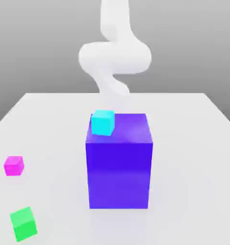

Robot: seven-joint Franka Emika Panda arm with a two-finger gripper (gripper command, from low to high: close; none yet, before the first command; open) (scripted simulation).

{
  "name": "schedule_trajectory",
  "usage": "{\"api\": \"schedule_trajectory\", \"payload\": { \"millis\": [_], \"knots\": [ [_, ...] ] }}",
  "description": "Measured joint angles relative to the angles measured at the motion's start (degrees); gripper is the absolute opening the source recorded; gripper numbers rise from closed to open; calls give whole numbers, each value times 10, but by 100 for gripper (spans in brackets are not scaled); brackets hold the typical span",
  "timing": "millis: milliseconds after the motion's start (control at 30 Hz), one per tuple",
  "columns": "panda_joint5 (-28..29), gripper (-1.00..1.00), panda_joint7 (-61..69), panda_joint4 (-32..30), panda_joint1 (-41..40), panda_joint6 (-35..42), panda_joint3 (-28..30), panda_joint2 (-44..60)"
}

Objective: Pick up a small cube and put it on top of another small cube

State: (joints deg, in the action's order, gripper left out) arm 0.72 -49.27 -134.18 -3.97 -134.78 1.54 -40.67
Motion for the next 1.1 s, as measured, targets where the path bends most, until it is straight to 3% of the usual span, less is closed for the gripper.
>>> {"api": "schedule_trajectory", "payload": {
  "millis": [467, 700, 933, 967, 1100],
  "knots": [
    [12, 0, -174, -136, -206, -170, 126, 292],
    [-57, 0, -206, -202, -308, -254, 187, 443],
    [-187, 0, -124, -188, -406, -358, 80, 590],
    [-195, -100, -118, -185, -416, -368, 68, 602],
    [-194, -100, -119, -185, -416, -368, 68, 602]
  ]
}}
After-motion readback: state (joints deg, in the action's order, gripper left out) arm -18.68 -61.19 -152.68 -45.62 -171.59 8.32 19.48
